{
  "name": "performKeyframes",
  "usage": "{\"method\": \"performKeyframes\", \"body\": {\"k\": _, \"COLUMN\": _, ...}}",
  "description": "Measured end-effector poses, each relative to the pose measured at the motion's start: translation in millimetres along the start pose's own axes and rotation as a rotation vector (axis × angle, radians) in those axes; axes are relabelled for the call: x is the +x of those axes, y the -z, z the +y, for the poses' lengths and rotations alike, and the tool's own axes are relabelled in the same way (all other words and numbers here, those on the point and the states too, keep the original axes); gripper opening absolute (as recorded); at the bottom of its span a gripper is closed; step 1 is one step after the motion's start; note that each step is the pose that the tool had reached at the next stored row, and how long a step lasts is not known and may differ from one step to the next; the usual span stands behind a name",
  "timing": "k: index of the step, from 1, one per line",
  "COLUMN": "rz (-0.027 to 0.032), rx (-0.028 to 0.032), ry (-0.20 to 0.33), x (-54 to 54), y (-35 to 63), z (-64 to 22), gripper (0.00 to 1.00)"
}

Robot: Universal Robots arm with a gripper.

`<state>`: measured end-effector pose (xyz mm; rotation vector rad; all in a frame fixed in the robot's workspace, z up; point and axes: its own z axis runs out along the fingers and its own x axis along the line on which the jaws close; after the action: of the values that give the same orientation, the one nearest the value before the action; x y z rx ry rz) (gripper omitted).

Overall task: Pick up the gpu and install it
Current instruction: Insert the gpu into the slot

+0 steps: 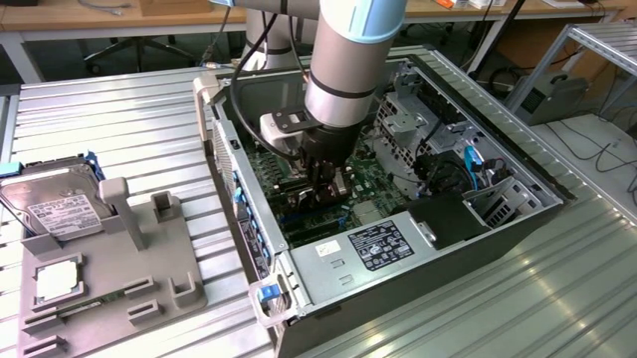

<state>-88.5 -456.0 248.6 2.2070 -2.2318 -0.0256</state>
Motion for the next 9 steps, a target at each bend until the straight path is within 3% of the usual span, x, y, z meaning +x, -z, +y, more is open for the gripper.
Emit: {"method": "performKeyframes", "body": {"k": 9, "rz": -0.0001, "rx": 0.0001, "ry": 0.000, "x": 0.0, "y": -0.4, "z": 0.5, "gripper": 0.27}}
